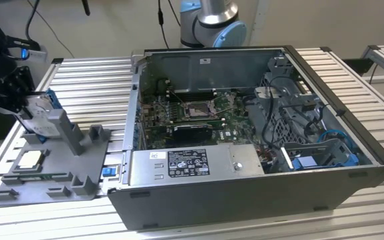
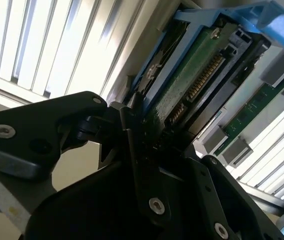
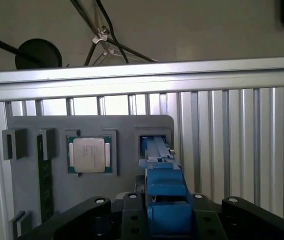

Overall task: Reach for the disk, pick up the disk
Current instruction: 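Pick up the disk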

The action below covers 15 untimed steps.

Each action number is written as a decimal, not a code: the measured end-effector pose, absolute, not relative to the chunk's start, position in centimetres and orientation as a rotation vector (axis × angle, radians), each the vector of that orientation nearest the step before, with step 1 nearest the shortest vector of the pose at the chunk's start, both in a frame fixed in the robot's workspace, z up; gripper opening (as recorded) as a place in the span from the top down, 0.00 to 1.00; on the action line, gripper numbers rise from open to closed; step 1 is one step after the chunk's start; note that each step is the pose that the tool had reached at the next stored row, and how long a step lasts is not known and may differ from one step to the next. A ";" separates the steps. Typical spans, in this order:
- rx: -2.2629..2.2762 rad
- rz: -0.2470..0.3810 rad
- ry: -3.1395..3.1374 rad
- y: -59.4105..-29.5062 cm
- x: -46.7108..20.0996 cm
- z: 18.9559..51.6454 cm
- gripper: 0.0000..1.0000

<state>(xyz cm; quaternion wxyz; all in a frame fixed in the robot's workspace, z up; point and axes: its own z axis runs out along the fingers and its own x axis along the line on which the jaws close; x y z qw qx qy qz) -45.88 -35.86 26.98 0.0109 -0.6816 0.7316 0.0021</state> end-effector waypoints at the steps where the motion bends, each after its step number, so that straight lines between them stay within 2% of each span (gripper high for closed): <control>1: -2.127 0.007 2.283 -35.9 -45.9 27.0 1.00; 15: -2.127 0.007 2.282 -35.9 -45.9 28.6 1.00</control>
